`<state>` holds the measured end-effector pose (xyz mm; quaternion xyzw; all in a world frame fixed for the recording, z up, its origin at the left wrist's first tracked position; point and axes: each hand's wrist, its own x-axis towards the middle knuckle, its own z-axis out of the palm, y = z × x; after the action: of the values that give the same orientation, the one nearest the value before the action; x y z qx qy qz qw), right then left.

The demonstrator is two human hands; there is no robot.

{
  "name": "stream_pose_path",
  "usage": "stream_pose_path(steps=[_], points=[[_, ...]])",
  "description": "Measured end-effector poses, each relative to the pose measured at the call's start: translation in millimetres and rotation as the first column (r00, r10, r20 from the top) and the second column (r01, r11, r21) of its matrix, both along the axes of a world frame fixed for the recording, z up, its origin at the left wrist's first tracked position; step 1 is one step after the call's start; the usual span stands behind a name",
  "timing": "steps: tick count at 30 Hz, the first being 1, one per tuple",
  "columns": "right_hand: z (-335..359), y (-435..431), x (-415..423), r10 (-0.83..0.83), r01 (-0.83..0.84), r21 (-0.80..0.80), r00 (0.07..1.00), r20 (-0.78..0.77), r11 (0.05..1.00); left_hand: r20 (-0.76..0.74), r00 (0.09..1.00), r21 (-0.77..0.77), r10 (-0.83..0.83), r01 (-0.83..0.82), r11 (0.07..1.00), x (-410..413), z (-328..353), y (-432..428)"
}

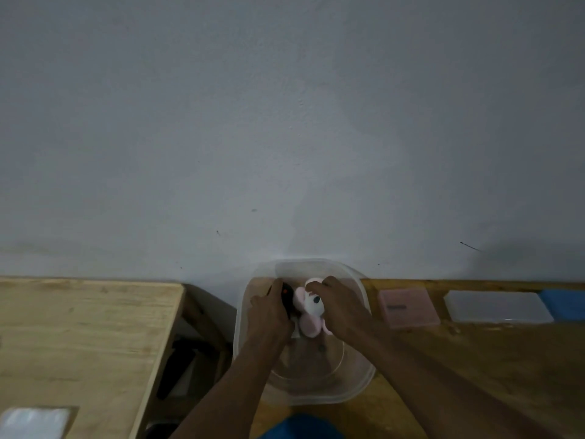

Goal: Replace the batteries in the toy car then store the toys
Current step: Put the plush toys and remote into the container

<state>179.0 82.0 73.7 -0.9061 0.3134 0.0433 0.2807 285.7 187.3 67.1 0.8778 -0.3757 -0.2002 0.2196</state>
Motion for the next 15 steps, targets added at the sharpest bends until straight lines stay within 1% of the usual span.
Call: stream_pose_path(steps=[3,5,7,10,12,15], points=[[-0.8,-0.9,0.8,-0.016,0.016,0.024,1.000,0.001,1.000,-0.011,1.000,0.022,-0.010,0.010,1.000,-0.7,1.8,-1.0],[0.4,-0.3,0.5,0.006,-0.006,-0.002,0.999,-0.038,1.000,-0.014,1.000,0.035,-0.024,0.025,0.999,-1.6,3.7,0.1],[3.4,0.5,-1.1,0.024,-0.024,0.004,0.998,-0.057,1.000,-0.009,0.999,0.080,-0.046,0.047,0.996,-2.6,8.2,1.9],[16.1,2.8,-6.7,0.038,-0.038,-0.015,0.999,-0.028,0.999,0.012,0.998,0.105,-0.059,0.058,0.993,-5.9,23.4,7.7],[27.8,6.5,-14.9,0.030,-0.028,-0.051,0.998,0.049,0.998,0.050,0.996,0.062,-0.076,0.072,0.995,-10.3,38.1,15.6],[49.9,19.5,-35.0,-0.015,0.040,-0.096,0.968,0.250,0.995,0.162,0.980,-0.070,-0.116,0.129,0.989,-19.2,61.0,37.8]])
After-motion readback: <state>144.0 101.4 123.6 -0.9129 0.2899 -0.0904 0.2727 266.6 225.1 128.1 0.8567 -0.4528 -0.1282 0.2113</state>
